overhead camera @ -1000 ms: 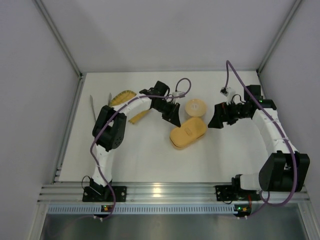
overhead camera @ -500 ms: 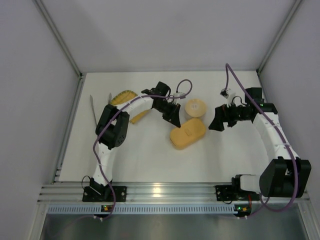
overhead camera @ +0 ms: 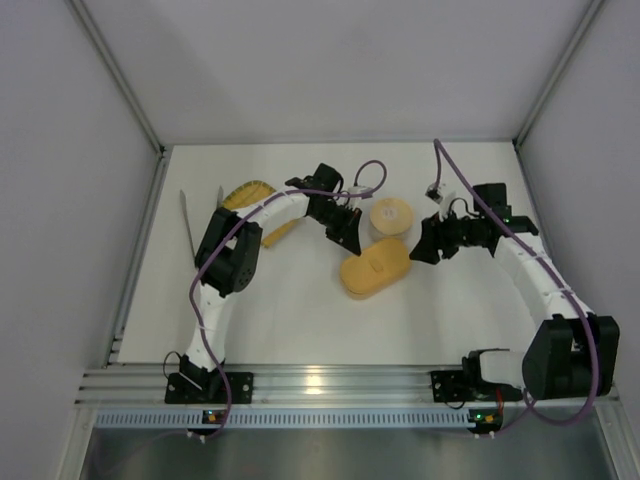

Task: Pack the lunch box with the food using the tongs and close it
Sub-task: Close the box lid on the packing box.

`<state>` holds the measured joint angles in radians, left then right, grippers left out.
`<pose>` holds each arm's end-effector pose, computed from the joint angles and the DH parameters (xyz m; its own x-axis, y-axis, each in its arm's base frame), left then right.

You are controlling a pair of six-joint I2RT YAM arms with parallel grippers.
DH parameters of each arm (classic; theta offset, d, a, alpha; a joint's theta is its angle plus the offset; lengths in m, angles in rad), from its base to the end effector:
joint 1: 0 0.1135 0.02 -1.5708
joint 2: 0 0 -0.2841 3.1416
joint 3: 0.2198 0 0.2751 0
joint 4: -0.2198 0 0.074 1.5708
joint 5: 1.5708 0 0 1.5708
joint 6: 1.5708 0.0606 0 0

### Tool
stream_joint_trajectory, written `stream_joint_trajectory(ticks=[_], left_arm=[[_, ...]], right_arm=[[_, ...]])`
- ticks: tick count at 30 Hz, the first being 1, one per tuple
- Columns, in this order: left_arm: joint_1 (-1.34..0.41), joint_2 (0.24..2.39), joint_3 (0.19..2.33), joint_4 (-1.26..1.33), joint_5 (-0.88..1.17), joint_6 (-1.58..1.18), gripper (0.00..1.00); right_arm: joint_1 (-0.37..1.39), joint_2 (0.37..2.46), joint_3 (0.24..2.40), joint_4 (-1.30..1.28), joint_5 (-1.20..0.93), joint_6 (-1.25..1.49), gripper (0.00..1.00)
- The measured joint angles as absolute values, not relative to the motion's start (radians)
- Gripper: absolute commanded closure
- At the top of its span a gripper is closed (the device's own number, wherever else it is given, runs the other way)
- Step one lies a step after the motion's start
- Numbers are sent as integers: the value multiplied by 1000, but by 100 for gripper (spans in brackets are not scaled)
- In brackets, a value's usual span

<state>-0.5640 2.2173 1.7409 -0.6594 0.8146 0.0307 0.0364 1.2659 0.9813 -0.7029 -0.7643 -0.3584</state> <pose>0.4040 -0.3077 0.1656 -0.7468 0.4973 -0.4415 0.6491 0.4009 -0.6465 0.2724 0.0519 0.2684 -0.6383 -0.2766 -0.7184 -0.6739 0.6519 0.3477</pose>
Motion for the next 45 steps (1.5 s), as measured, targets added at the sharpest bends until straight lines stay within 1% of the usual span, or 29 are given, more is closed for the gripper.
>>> stream_joint_trajectory(ticks=[6,9,13,26,28,29,31,34,35,36,39,40,42,45], left_arm=[[-564,2217,1743,-663,813,38,100],[-564,2217,1744,-666,812,44,100],[-565,2217,1745,-668,810,52,100],[-565,2217,1745,-669,810,55,99],[-565,2217,1745,-670,810,54,96],[-565,2217,1745,-672,810,54,93],[-563,2217,1745,-675,810,54,92],[-561,2217,1745,-677,810,52,86],[-561,2217,1745,-677,809,51,83],[-561,2217,1745,-677,806,51,74],[-559,2217,1744,-680,781,54,58],[-558,2217,1741,-681,773,53,51],[-553,2210,1730,-678,765,49,47],[-542,2183,1701,-673,760,34,46]], right_arm=[[236,1267,928,-582,-690,-318,53],[293,1296,922,-525,-661,-294,55],[320,1354,922,-468,-612,-267,58],[354,1461,896,-402,-466,-214,59],[365,1471,897,-395,-442,-207,60],[371,1475,896,-391,-432,-204,60],[380,1485,896,-384,-409,-197,62],[385,1491,897,-373,-389,-186,62],[385,1494,897,-368,-386,-185,63],[385,1496,897,-362,-384,-182,63],[386,1502,898,-351,-382,-179,63],[386,1505,899,-347,-382,-178,64],[386,1509,899,-338,-383,-178,64],[386,1510,899,-332,-382,-178,65]])
